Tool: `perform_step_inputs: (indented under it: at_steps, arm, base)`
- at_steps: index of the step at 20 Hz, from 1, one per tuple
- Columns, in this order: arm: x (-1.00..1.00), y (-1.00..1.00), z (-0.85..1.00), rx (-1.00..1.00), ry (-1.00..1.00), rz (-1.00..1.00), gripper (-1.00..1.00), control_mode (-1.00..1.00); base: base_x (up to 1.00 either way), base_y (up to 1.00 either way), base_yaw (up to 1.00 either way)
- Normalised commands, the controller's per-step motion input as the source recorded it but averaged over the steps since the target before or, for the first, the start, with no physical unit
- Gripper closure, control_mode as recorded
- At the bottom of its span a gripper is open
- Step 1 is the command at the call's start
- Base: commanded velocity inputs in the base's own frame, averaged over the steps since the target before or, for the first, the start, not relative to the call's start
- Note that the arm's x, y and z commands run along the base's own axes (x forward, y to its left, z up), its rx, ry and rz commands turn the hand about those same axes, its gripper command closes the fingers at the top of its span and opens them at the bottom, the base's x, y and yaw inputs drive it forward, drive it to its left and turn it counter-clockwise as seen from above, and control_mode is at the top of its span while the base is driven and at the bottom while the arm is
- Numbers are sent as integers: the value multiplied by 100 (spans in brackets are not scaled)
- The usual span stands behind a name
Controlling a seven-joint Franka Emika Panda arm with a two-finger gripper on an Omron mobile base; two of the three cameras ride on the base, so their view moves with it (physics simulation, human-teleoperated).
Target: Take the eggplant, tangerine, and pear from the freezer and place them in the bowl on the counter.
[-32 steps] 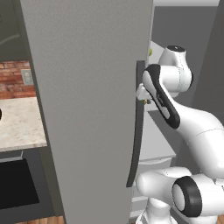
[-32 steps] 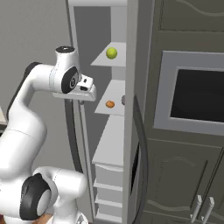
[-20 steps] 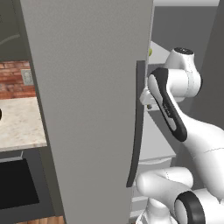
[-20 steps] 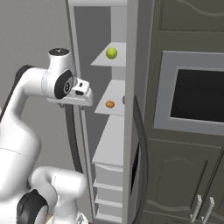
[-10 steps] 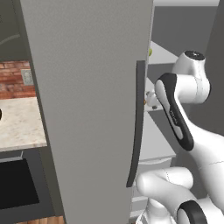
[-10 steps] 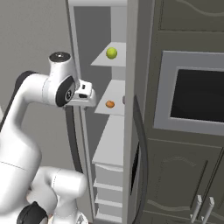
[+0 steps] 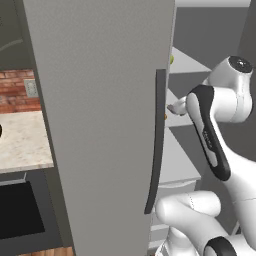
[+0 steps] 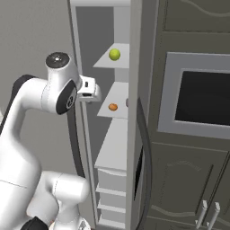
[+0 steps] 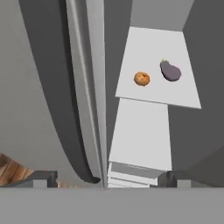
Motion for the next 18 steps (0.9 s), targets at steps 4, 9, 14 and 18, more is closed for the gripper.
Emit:
perform_step_inputs:
  at_steps: [4,9,14,18]
  arm:
    - [0,-2,78,0,-6,0,-100,-100]
    - [0,-9,65,0,-19,1,-100,-100]
    - [21,-20,44,4,-16,1,-100,-100]
    - [51,-14,16,5,-2,0,-100,-100]
  base:
    - [0,0,0]
    - [0,0,0]
    - [0,0,0]
    - [0,0,0]
